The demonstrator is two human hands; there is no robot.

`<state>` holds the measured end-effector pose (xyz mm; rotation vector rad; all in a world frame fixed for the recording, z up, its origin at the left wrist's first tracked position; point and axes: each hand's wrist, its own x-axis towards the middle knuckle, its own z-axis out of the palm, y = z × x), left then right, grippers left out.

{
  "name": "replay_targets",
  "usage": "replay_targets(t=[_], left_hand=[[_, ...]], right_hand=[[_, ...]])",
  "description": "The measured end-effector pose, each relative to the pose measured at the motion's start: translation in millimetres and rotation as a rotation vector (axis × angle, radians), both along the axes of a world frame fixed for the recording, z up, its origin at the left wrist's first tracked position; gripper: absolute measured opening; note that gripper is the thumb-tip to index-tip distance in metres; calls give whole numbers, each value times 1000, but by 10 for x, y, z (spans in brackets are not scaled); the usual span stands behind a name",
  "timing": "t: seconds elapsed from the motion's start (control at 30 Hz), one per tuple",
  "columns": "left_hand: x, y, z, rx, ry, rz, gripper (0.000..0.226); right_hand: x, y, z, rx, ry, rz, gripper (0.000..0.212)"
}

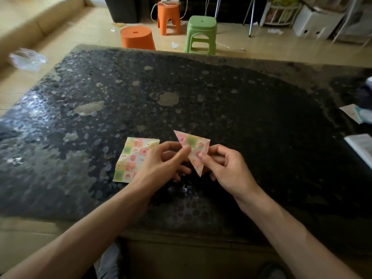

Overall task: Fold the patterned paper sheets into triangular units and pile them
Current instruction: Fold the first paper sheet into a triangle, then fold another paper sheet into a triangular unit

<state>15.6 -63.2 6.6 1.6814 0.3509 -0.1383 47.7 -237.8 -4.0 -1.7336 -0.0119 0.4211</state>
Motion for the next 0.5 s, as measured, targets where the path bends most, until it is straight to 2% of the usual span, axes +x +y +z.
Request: replay_targets(t=[0.07,0.1,0.17,0.27,0.37,0.5], left_hand=[[42,60,9,121,-75,50,17],[50,80,-2,108,-85,85,17],[55,72,-10,-55,-64,146,16],[46,29,-11,-193,-42,174,17],[49,31,1,-162,-82,125,17],[88,50,4,-111,-107,136,19]], right_hand=[[20,-22,35,-26,-14,39,16],[21,-30,48,0,17,34,18],[-3,-24,58,66,105,46,23],[-29,14,24,102,121,-6,20],[51,18,18,137,132,-145,17],[283,1,-9,83,48,-206,12]])
